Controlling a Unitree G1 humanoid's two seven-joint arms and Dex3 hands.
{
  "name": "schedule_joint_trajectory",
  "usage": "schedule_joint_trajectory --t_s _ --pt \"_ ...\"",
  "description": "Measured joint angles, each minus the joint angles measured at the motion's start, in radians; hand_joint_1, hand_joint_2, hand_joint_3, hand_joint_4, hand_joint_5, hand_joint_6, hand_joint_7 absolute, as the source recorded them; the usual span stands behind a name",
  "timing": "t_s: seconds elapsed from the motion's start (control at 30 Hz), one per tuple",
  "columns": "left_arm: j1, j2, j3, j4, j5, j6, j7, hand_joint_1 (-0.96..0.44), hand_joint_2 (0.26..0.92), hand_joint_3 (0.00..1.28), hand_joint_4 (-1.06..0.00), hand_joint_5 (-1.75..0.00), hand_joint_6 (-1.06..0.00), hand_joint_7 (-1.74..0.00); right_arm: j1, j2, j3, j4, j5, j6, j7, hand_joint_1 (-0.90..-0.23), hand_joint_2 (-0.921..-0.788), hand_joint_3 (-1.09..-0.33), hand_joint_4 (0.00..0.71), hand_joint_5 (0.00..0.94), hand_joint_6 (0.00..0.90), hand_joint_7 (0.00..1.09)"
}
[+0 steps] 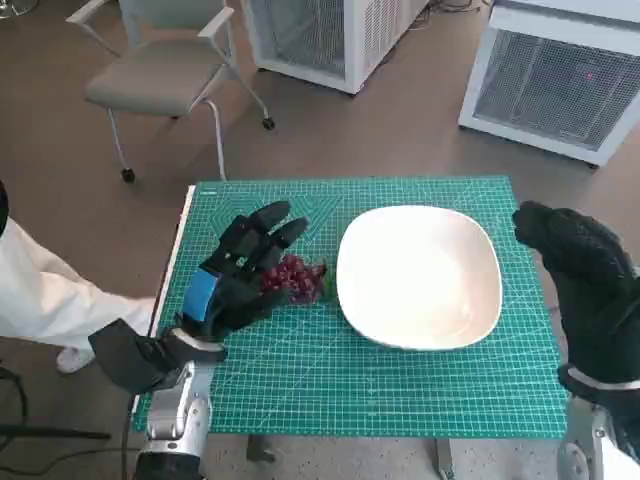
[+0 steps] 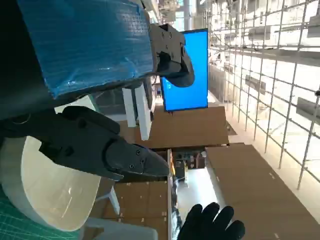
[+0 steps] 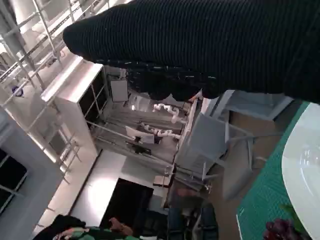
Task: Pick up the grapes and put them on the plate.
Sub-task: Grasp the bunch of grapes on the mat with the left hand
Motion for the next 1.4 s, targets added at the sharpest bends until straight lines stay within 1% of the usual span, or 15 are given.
schedule_joint_trajectory --t_s 0.13,0.27,0.33,0.6,0.83,1.27,1.4 --pt "0.000 0.001 0.000 0.001 0.000 -0.005 -0.004 -0.33 0.921 0.06 -0.15 -0.09 -0.19 -0.26 0.000 0.000 0.000 0.000 0.000 0.000 0.000 -0.637 -0.921 -0.674 0.370 0.013 -0.001 0.72" --pt "-0.001 0.006 0.001 0.005 0.000 -0.008 -0.021 -0.35 0.921 0.05 -0.14 -0.03 -0.21 -0.13 0.000 0.000 -0.001 0.000 0.000 0.000 0.000 -0.637 -0.921 -0.676 0.369 0.012 -0.001 0.72" --pt "-0.001 0.011 0.001 0.007 0.000 -0.008 -0.029 -0.35 0.921 0.04 -0.14 -0.01 -0.22 -0.09 0.000 0.000 -0.001 0.000 0.000 0.000 0.000 -0.635 -0.921 -0.677 0.368 0.012 -0.001 0.72" --pt "-0.001 0.029 0.010 0.009 -0.001 -0.008 -0.042 -0.38 0.920 0.02 -0.14 0.00 -0.22 -0.04 0.001 0.000 -0.001 -0.001 -0.001 0.000 -0.001 -0.624 -0.921 -0.681 0.368 0.011 -0.001 0.72" --pt "-0.002 0.032 0.017 0.007 -0.002 -0.008 -0.046 -0.37 0.914 0.01 -0.15 0.00 -0.22 -0.03 0.004 0.000 -0.001 -0.004 -0.001 0.000 -0.002 -0.620 -0.921 -0.682 0.369 0.011 -0.001 0.72" --pt "-0.002 0.032 0.018 0.006 -0.004 -0.003 -0.052 -0.29 0.886 0.00 -0.15 0.00 -0.21 -0.01 0.006 -0.001 -0.001 -0.009 -0.002 0.000 -0.008 -0.612 -0.921 -0.688 0.368 0.011 -0.001 0.73" --pt "-0.002 0.033 0.018 0.003 -0.004 -0.001 -0.052 -0.23 0.881 0.00 -0.14 0.00 -0.18 0.00 0.006 -0.001 -0.001 -0.010 -0.003 0.000 -0.010 -0.611 -0.921 -0.691 0.368 0.010 -0.001 0.74"
